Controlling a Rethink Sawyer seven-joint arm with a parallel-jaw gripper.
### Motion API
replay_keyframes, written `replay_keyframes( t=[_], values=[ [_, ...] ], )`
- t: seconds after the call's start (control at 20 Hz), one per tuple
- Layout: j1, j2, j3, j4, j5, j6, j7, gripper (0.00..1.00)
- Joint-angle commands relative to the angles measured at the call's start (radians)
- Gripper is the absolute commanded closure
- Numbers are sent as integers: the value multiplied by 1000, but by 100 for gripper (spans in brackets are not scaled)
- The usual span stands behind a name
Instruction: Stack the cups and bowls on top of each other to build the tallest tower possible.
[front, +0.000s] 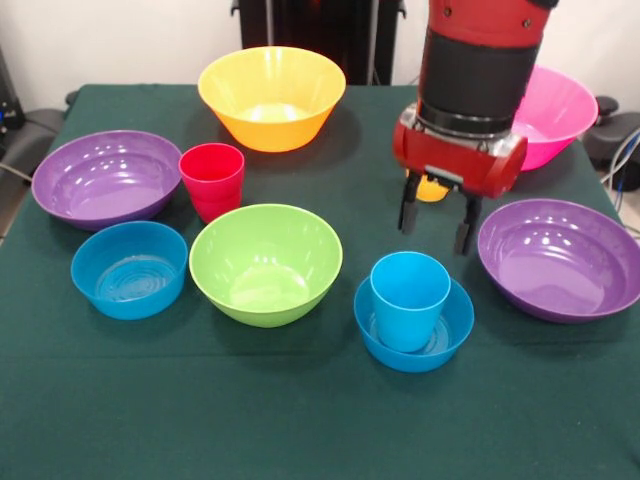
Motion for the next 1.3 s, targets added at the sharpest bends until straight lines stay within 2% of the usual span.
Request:
replay_keyframes(
  t=[0.05, 0.2, 0.6, 1.0, 1.3],
  values=[
    [-34, -52, 152, 130, 0, 84, 54, 0],
    [-43, -60, 168, 146, 1, 73, 55, 0],
    [-37, -98, 142, 168, -38, 177, 32, 0],
    [-81, -124, 161, 216, -70, 157, -38, 0],
    [-130, -110, 186, 214, -102, 145, -96, 0]
  ],
)
